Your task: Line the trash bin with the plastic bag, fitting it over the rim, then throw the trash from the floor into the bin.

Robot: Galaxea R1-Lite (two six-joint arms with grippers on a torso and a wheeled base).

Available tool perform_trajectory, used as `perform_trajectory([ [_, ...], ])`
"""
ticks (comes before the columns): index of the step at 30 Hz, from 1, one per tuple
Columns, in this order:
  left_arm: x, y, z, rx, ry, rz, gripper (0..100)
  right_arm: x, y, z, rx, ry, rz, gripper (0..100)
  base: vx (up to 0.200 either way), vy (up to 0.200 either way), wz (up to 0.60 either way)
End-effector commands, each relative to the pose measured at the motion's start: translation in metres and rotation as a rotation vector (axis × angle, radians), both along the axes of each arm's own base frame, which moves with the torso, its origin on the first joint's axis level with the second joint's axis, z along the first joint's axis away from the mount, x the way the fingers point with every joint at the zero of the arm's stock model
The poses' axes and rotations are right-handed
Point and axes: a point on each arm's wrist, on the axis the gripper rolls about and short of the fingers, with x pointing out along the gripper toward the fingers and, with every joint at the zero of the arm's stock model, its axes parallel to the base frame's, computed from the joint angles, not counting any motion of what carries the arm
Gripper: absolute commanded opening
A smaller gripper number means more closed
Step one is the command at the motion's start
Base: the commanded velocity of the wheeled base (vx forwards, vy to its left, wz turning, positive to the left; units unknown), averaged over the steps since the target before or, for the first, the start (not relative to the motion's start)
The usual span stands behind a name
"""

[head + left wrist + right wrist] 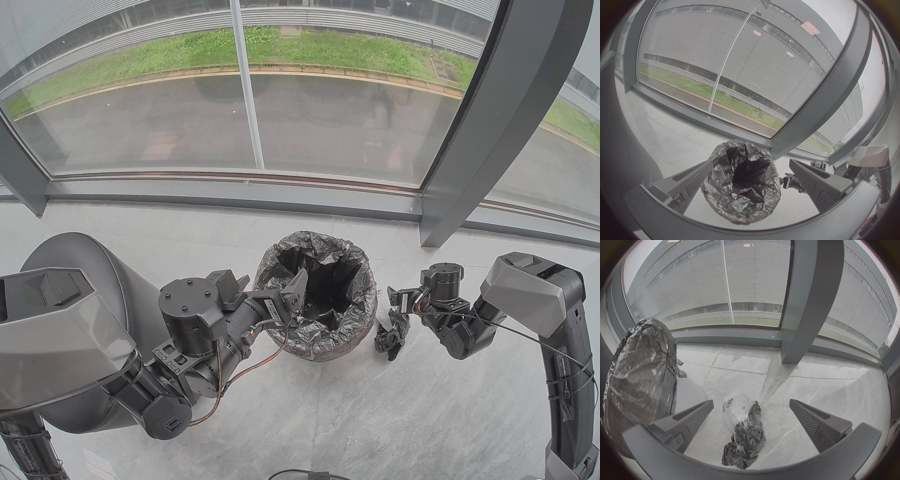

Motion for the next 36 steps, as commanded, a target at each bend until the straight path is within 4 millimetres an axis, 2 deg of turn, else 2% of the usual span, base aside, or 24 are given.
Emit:
perform_trajectory([
  [1, 0.0, 0.0, -0.002, 0.001, -0.006, 0.002, 100, -0.003, -0.001, -0.005, -0.006, 0.025, 0.003, 100, 0.0, 0.0, 0.0],
  [11, -0.001, 0.002, -0.005, 0.008, 0.0, 0.002, 100, -0.015, -0.002, -0.014, -0.009, 0.196, 0.083, 100, 0.0, 0.0, 0.0],
  [22, 0.004, 0.006, -0.009, 0.006, 0.008, 0.017, 100, 0.009, -0.01, -0.021, -0.013, 0.21, 0.061, 100, 0.0, 0.0, 0.0],
  [27, 0.005, 0.006, -0.01, 0.008, 0.01, 0.017, 100, 0.01, -0.01, -0.024, -0.016, 0.235, 0.064, 100, 0.0, 0.0, 0.0],
  [32, 0.006, 0.006, -0.013, 0.013, 0.016, 0.019, 100, 0.014, -0.009, -0.038, -0.016, 0.25, 0.071, 100, 0.0, 0.0, 0.0],
  [36, 0.006, 0.006, -0.013, 0.011, 0.017, 0.017, 100, 0.016, -0.008, -0.038, -0.013, 0.267, 0.082, 100, 0.0, 0.0, 0.0],
])
